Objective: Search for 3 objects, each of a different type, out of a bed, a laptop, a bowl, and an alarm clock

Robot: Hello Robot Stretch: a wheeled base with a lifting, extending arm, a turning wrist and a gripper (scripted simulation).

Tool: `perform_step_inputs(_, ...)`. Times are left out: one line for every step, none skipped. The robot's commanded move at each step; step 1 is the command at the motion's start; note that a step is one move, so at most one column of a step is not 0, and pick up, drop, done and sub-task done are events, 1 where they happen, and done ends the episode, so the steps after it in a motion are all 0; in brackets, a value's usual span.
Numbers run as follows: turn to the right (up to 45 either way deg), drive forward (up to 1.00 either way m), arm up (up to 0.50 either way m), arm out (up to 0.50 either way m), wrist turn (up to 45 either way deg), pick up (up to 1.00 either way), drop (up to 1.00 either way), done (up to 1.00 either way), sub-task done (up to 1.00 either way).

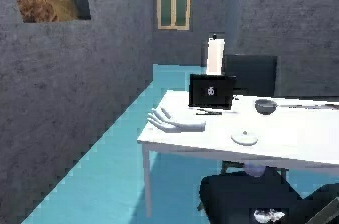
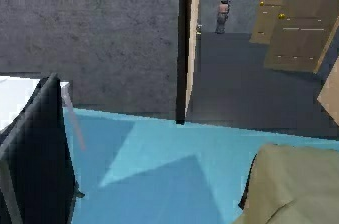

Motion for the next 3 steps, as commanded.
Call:
perform_step_inputs(0.0, 0.05, 0.0, 0.0, 0.0, 0.0, 0.0, 0.0, 0.0)
perform_step_inputs(0.0, 0.65, 0.0, 0.0, 0.0, 0.0, 0.0, 0.0, 0.0)
perform_step_inputs(18.0, 0.0, 0.0, 0.0, 0.0, 0.0, 0.0, 0.0, 0.0)
